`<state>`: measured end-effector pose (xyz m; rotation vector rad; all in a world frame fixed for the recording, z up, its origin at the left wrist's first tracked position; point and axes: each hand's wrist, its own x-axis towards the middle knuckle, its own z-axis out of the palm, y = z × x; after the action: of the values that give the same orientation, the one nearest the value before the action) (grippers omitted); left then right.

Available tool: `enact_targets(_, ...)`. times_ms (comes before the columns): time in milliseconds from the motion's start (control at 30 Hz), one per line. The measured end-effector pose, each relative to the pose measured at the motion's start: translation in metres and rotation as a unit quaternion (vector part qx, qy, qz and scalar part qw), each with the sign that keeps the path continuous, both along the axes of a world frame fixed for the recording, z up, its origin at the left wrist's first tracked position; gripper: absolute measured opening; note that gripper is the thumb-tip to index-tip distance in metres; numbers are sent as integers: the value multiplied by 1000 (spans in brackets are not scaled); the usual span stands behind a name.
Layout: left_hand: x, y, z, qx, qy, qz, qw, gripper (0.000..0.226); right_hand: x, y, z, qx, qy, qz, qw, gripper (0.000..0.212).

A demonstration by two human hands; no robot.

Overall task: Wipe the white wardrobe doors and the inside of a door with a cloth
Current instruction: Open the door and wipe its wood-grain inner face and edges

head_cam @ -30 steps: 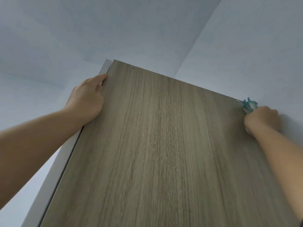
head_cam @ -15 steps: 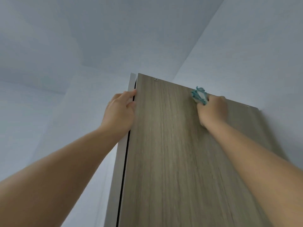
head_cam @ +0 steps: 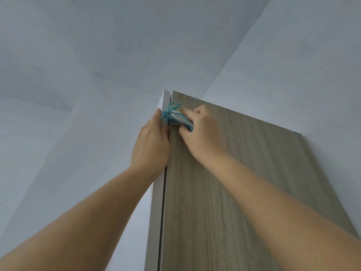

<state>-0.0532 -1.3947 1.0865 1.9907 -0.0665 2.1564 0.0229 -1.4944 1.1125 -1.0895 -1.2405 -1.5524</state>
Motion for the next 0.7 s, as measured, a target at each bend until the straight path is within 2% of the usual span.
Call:
enact_targets(267,4,-4,-13,-21,-3,60,998,48,21,-8,4,-16,-83,-13,996,44)
enact_targets(500,-1,-19,-24,-71,4,87,994,40,64,-38,8,18,-54,-31,998,44)
enact_targets(700,1,-21,-28,-69,-19,150,986,18,111,-67,8,39,-5,-43,998,42)
